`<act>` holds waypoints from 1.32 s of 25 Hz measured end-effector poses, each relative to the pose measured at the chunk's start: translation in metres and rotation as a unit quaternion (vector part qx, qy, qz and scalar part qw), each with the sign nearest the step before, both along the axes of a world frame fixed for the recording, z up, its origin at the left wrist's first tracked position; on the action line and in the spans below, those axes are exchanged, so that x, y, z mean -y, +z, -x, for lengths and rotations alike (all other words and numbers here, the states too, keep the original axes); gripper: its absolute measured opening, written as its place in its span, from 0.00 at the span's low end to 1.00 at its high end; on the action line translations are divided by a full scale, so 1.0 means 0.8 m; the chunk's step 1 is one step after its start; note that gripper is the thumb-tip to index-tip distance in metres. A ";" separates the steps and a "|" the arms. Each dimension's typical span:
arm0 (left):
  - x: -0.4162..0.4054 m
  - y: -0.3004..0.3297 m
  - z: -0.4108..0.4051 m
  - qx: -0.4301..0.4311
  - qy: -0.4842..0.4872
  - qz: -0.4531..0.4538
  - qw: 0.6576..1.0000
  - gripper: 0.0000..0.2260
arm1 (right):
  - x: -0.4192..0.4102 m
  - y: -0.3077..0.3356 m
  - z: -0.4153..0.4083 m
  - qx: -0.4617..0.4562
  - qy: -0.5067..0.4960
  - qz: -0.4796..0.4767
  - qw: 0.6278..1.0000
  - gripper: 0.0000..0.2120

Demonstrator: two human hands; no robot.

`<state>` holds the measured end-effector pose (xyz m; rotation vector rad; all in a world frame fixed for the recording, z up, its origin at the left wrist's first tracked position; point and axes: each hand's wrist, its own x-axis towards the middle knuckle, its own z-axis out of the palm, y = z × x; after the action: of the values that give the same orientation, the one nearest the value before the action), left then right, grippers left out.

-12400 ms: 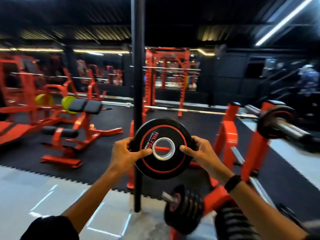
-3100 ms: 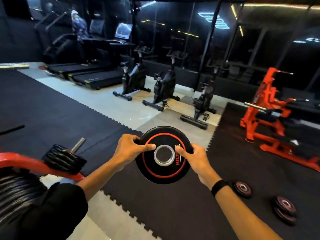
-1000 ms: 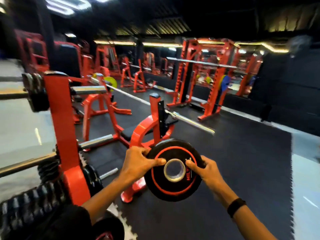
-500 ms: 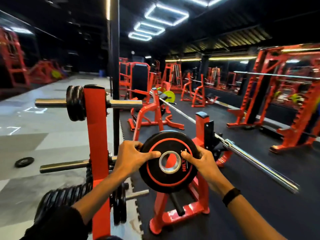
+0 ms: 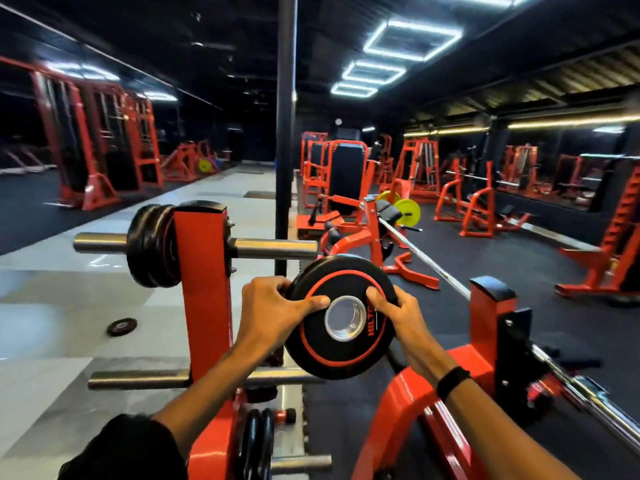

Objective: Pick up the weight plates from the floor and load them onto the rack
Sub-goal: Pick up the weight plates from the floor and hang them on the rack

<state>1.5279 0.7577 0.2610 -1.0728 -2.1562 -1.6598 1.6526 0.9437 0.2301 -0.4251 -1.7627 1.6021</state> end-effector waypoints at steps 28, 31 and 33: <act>-0.209 -0.003 0.119 -0.141 0.285 0.044 0.947 0.17 | -0.184 0.031 0.383 -0.051 0.175 0.035 0.983 0.30; -0.180 -0.003 0.136 -0.130 0.317 0.065 0.937 0.16 | -0.152 0.029 0.412 -0.026 0.226 0.030 0.973 0.29; -0.160 0.004 0.150 -0.117 0.360 0.119 0.918 0.17 | -0.135 0.034 0.432 0.004 0.303 -0.003 0.953 0.29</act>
<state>1.4080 0.8855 0.2643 -0.3908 -2.2295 -0.9054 1.3069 1.0519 0.2575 0.1404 -2.0223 1.9993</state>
